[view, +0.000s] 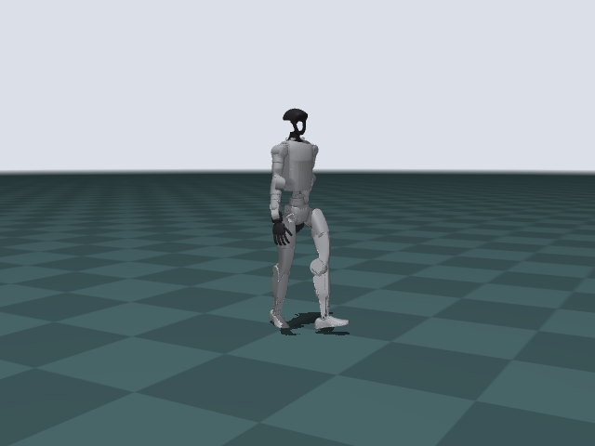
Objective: Walk run
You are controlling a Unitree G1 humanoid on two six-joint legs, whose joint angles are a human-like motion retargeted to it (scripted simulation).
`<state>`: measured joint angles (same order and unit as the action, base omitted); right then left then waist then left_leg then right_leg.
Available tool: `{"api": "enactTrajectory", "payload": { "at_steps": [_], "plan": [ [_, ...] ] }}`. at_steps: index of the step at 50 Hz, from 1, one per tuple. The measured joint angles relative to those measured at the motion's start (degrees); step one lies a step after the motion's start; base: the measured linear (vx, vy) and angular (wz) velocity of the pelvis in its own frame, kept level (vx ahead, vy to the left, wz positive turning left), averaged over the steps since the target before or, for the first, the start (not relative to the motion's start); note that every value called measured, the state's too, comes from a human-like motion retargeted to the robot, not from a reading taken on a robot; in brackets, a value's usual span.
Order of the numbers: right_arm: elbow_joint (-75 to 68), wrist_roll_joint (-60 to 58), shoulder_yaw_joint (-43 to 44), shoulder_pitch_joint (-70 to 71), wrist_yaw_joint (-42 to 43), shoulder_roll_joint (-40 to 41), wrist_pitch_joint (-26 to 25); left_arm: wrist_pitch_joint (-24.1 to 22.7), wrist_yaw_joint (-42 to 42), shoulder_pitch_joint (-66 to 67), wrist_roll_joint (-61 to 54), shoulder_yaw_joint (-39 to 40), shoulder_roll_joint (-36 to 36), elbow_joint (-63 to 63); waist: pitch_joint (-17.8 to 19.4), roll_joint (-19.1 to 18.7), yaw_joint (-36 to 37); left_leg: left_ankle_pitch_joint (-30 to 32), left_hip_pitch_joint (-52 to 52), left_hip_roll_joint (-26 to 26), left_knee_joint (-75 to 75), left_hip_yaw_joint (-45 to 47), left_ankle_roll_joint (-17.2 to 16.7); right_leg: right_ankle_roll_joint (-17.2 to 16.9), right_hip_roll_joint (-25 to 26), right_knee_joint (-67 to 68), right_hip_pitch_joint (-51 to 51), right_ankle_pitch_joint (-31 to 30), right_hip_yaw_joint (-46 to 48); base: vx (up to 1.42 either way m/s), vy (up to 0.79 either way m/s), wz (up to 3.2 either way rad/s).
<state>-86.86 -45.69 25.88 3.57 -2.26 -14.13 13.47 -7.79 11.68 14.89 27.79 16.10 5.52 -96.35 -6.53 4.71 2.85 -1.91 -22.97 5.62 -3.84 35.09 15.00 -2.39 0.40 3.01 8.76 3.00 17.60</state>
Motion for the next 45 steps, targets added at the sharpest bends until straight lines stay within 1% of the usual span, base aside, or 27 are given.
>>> {"api": "enactTrajectory", "payload": {
  "at_steps": [2,3,5,7,8,10,11,13,15,17,18,22,25,26,27,28,30,32,33,35,37,38,40,42,43,44,45],
  "plan": [
    [-0.9,-1.63,-0.15,-2.12,0.67,1.52,-0.13,-0.31,0.15,-1.2,-1.02,-0.07,0.23,-0.12,-0.83,1.21,0.78,-0.11,0.19,0.81,-1.1,-3.71,0.0,-3.98,-0.78,1.9,1.02,-5.96,1.83,0.87,-0.12,0.29],
    [-1.6,-2.25,-0.41,-3.18,1.27,2.25,-0.43,-0.29,0.13,-2.05,-1.72,-0.31,0.39,-0.23,-1.3,1.56,0.65,-1.05,0.16,1.21,-2.11,-6.05,0.0,-6.44,-1.14,3.3,1.24,-10.43,2.98,0.88,-0.06,0.65],
    [-3.37,-3.12,-1.14,-5.17,2.37,3.31,-0.71,-0.44,-0.51,-4.09,-3.1,-0.75,0.58,-0.17,-1.77,0.96,0.93,-2.82,1.27,0.84,-3.21,-8.55,0.0,-10.8,-0.39,7.66,0.62,-20.34,0.7,0.84,-0.03,0.83],
    [-5.19,-4.36,-1.44,-6.96,2.65,3.8,-0.89,-1.02,-2.08,-6.26,-4.74,-1.87,0.32,0.78,-1.81,-1.94,-0.76,-4.34,4.13,-0.37,-3.35,-11.33,0.0,-11.76,3.69,14.59,-1.93,-27.86,-2.61,0.87,0.0,1.43],
    [-6.0,-5.03,-1.63,-7.72,2.53,3.87,-1.34,-1.28,-2.77,-7.44,-5.68,-2.66,0.12,1.46,-1.76,-3.65,-1.72,-4.92,5.4,-1.03,-3.41,-13.53,0.0,-11.46,5.73,18.86,-3.68,-30.44,-3.54,0.87,0.06,1.62],
    [-6.96,-6.57,-1.4,-8.82,2.28,3.94,-3.06,-1.36,-3.59,-10.53,-7.15,-4.03,-0.43,3.17,-1.39,-6.79,-3.45,-5.91,7.23,-1.82,-3.78,-17.72,0.0,-10.36,8.12,28.19,-8.29,-27.98,-5.37,0.67,0.1,1.62],
    [-7.04,-7.09,-0.73,-9.38,2.51,4.1,-3.82,-1.25,-3.7,-12.28,-7.2,-4.71,-0.7,4.31,-1.02,-8.16,-4.41,-6.19,8.28,-1.92,-3.77,-19.3,0.0,-9.6,8.37,31.79,-10.51,-24.35,-5.76,0.57,0.1,1.71],
    [-7.21,-6.93,0.73,-10.6,3.41,4.39,-4.46,-1.23,-3.88,-15.88,-6.79,-6.46,-1.18,6.71,-0.38,-10.39,-5.73,-6.5,10.46,-1.93,-3.48,-21.47,0.0,-8.46,7.59,36.69,-14.33,-18.57,-7.1,0.65,0.06,1.82],
    [-7.34,-4.92,2.11,-12.34,4.18,4.79,-3.83,-1.65,-4.49,-19.13,-5.78,-8.99,-1.61,9.31,0.15,-12.25,-7.6,-6.63,12.51,-1.74,-3.46,-24.8,-0.19,-5.99,5.49,37.78,-17.52,-13.65,-6.57,0.55,0.02,2.11],
    [-7.58,-2.08,2.82,-13.7,3.96,5.26,-3.31,-2.24,-5.3,-22.34,-4.42,-11.03,-1.66,12.07,0.56,-12.82,-9.02,-6.96,14.14,-0.84,-3.73,-27.9,-0.26,-3.88,2.11,35.37,-20.31,-9.41,-7.17,0.54,-0.08,2.0],
    [-7.78,-0.76,3.02,-14.19,3.68,5.5,-3.32,-2.59,-5.69,-23.9,-3.68,-11.8,-1.54,13.47,0.75,-12.8,-9.73,-7.19,14.97,-0.25,-3.8,-29.35,-0.27,-3.56,0.22,33.13,-21.58,-8.49,-7.63,0.56,-0.14,1.77],
    [-8.85,1.83,3.31,-15.13,2.6,6.1,-4.27,-4.26,-7.06,-28.71,-0.98,-13.79,-0.59,18.51,1.77,-11.04,-11.6,-8.55,19.2,3.11,-3.72,-34.56,-0.12,-3.22,-5.71,19.66,-25.78,-8.72,-12.08,0.53,-0.2,1.5],
    [-9.02,1.31,2.4,-14.89,2.05,6.33,-4.81,-4.94,-8.48,-30.58,0.07,-14.28,0.17,20.98,2.9,-9.58,-12.92,-9.53,23.18,4.52,-3.33,-37.61,-0.89,-0.74,-8.28,9.17,-28.57,-6.73,-16.6,0.56,-0.27,1.24],
    [-8.69,0.59,2.12,-14.86,2.06,6.35,-4.86,-5.04,-9.01,-30.62,0.1,-14.24,0.18,21.33,3.18,-9.64,-13.11,-9.75,24.47,4.35,-3.14,-38.81,-1.37,0.3,-8.21,5.68,-29.36,-6.03,-17.84,0.47,-0.22,1.01],
    [-8.34,-0.15,1.84,-14.86,2.14,6.34,-4.85,-5.13,-9.49,-30.53,0.04,-14.16,0.15,21.51,3.42,-9.74,-13.28,-9.97,25.74,4.13,-2.99,-39.97,-1.87,0.14,-8.16,2.17,-29.91,-5.02,-18.79,0.64,-0.32,0.89],
    [-7.93,-0.93,1.56,-14.91,2.32,6.27,-4.75,-5.21,-9.88,-30.2,-0.2,-13.98,0.0,21.36,3.6,-9.91,-13.41,-10.2,26.97,3.82,-2.93,-41.03,-2.38,-2.41,-8.16,-1.37,-30.0,-3.37,-19.17,0.74,-0.39,0.68],
    [-7.49,-1.95,0.71,-14.54,2.5,5.79,-4.55,-5.22,-10.04,-29.31,-1.0,-13.3,-0.22,20.22,3.61,-10.14,-12.43,-10.51,28.86,3.12,-2.91,-41.54,-3.33,-5.15,-8.76,-5.51,-30.55,-2.05,-16.24,0.68,-0.37,0.33],
    [-7.68,-2.24,-0.19,-13.72,2.22,5.05,-4.78,-4.96,-9.27,-27.47,-1.84,-12.49,-0.37,18.0,3.1,-9.58,-12.07,-9.51,30.24,3.26,-3.33,-41.94,-4.47,-3.48,-7.11,-4.07,-30.78,-1.11,-17.85,0.7,-0.37,0.31],
    [-7.82,-2.32,-0.43,-13.24,1.96,4.68,-5.07,-4.76,-8.68,-26.25,-2.17,-12.17,-0.37,16.66,2.62,-9.05,-12.07,-8.51,30.74,3.52,-3.68,-42.19,-5.31,-2.38,-6.55,-2.13,-30.91,-1.15,-18.57,0.83,-0.42,0.65],
    [-7.93,-2.53,-0.26,-12.57,1.47,4.13,-5.61,-4.1,-7.18,-23.21,-2.34,-11.96,-0.15,13.52,1.75,-8.45,-14.07,-5.25,31.55,3.65,-5.56,-44.46,-7.45,-3.78,-8.05,0.5,-30.45,-3.64,-14.13,0.78,-0.39,1.33],
    [-7.58,-2.32,0.07,-12.57,1.28,3.86,-5.61,-2.64,-5.62,-19.55,-1.35,-11.9,0.38,9.77,0.98,-8.74,-17.14,1.21,31.42,2.78,-9.53,-47.06,-10.52,-4.38,-6.73,1.6,-28.42,-6.71,-19.47,0.83,-0.46,1.53],
    [-7.38,-1.84,0.05,-12.55,1.19,3.75,-5.48,-1.5,-5.05,-17.79,-0.34,-11.67,0.64,7.81,0.42,-8.81,-16.79,5.85,30.81,2.32,-12.0,-46.53,-12.22,-3.85,-6.89,2.65,-27.85,-6.4,-19.31,0.91,-0.54,0.86],
    [-7.15,-0.19,0.33,-12.22,0.6,3.31,-5.31,1.82,-4.41,-14.68,2.26,-11.43,0.8,4.01,0.04,-9.38,-16.63,16.64,27.69,1.49,-20.17,-46.96,-17.1,-1.47,-7.23,3.82,-26.08,-4.79,-16.37,0.77,-0.42,0.68],
    [-7.18,1.76,-0.25,-10.74,-0.64,2.13,-5.56,4.98,-3.74,-12.15,4.22,-10.91,1.07,0.92,-0.36,-8.18,-15.12,24.83,22.72,2.21,-30.3,-44.43,-22.21,1.96,-7.54,3.83,-24.33,-3.7,-15.35,0.63,-0.3,0.42],
    [-7.11,2.5,-0.61,-9.87,-0.94,1.63,-5.86,5.64,-3.03,-10.79,4.98,-10.8,1.3,-0.14,-0.59,-7.21,-14.43,28.34,20.18,1.46,-34.87,-40.79,-22.94,3.07,-8.21,3.73,-23.27,-3.01,-13.68,0.64,-0.33,0.58],
    [-6.95,2.88,-0.7,-8.9,-0.95,1.28,-6.21,5.71,-1.76,-9.37,5.78,-10.89,1.53,-0.65,-0.66,-6.65,-14.43,30.04,17.65,0.13,-38.69,-38.13,-21.88,3.86,-8.25,3.54,-22.05,-2.16,-12.86,0.65,-0.35,0.95],
    [-6.74,3.06,-0.67,-7.89,-0.8,1.0,-6.59,5.49,-0.2,-7.93,6.6,-11.08,1.78,-0.87,-0.66,-6.3,-14.77,30.83,15.14,-1.49,-42.13,-35.97,-19.94,4.49,-7.98,3.3,-20.76,-1.23,-12.48,0.57,-0.34,1.37]
  ]
}}
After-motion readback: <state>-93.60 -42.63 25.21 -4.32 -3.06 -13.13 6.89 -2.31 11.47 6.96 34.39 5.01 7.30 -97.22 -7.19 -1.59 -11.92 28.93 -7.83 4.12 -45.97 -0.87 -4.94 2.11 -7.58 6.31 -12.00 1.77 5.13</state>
